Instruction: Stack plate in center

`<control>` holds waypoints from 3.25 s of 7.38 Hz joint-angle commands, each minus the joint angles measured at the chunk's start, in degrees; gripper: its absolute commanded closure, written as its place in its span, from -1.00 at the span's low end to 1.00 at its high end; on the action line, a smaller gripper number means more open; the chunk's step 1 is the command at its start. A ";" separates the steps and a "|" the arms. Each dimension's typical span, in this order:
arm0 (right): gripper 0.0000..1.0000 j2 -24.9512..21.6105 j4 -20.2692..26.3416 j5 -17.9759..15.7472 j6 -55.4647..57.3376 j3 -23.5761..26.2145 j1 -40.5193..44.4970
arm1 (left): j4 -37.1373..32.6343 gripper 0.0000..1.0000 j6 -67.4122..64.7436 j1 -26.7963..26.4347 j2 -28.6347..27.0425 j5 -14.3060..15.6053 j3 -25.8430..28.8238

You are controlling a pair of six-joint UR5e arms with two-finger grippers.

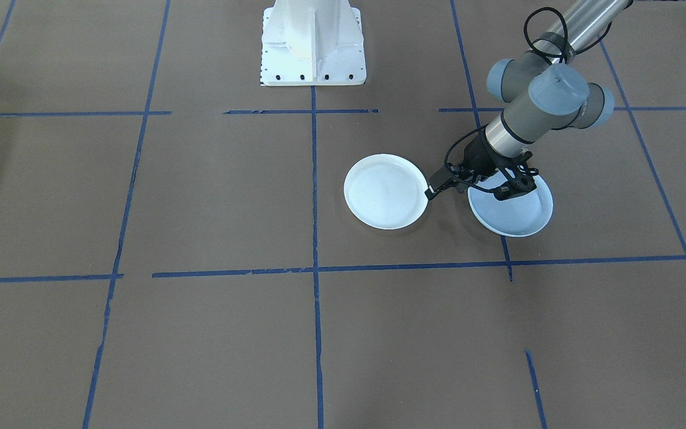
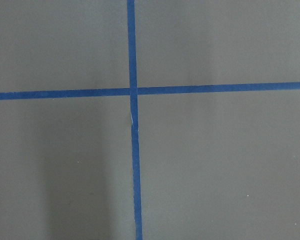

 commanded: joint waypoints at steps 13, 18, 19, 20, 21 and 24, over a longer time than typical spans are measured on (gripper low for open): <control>-1.00 0.00 0.00 0.06 0.00 0.00 0.00 | -0.96 1.00 15.70 -9.42 8.88 -10.38 -6.47; -1.00 0.00 0.00 -0.03 0.00 0.00 0.00 | -2.10 1.00 30.35 -17.53 18.25 -18.04 -1.24; -1.00 0.00 0.00 0.06 -0.09 0.00 0.00 | -2.27 1.00 31.84 -17.89 18.25 -18.84 0.26; -1.00 0.00 0.00 0.06 -0.09 0.00 0.00 | -2.36 1.00 31.85 -17.89 18.07 -18.85 0.89; -1.00 0.00 0.00 0.06 -0.09 0.00 0.00 | -2.36 1.00 31.24 -17.80 17.55 -19.28 0.81; -1.00 0.00 0.00 0.06 0.00 0.00 0.00 | -2.36 0.87 29.40 -17.54 17.28 -19.99 0.89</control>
